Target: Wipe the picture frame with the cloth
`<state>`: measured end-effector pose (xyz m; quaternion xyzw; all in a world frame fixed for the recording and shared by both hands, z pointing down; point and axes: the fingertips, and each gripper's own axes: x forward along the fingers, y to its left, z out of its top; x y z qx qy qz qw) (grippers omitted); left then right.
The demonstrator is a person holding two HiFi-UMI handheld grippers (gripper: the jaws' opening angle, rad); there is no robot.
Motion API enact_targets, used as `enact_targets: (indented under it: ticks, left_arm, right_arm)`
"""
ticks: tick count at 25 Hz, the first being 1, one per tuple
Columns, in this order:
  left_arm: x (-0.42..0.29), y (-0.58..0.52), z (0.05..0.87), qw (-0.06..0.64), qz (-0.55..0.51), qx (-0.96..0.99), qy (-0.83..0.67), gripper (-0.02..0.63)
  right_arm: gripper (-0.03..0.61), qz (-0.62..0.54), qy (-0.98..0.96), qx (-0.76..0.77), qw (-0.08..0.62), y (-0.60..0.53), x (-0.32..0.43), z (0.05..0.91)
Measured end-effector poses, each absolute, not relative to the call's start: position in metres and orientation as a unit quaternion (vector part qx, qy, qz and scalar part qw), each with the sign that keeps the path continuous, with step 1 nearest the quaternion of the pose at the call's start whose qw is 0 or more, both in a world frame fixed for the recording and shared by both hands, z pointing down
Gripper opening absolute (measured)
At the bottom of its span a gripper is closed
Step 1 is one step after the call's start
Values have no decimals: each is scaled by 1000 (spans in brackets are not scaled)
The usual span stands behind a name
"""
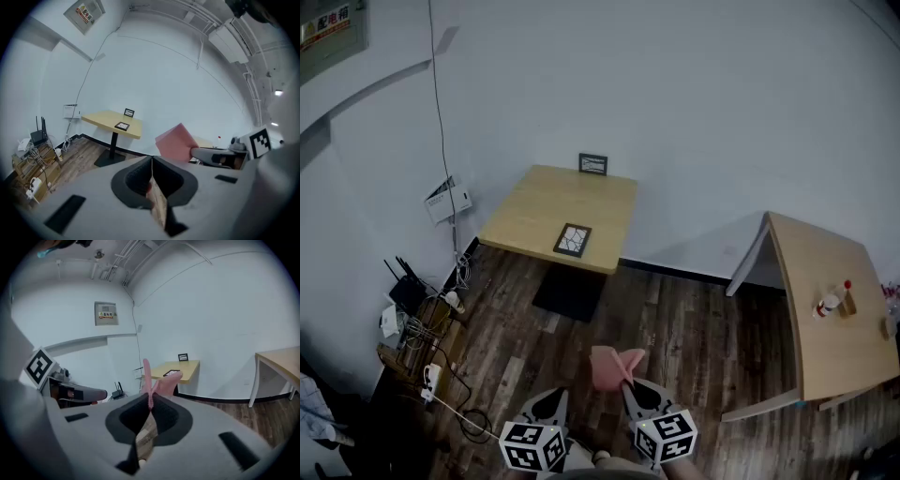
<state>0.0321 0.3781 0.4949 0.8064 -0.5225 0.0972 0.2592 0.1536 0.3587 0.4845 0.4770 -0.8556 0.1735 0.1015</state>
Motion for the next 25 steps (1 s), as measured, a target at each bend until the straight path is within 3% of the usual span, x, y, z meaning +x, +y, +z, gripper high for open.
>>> enact_targets:
  ticks: [25]
  left_arm:
    - [33,384,499,300,87,797,-516,5]
  right_arm:
    - [9,194,-865,454,88,367,140,488]
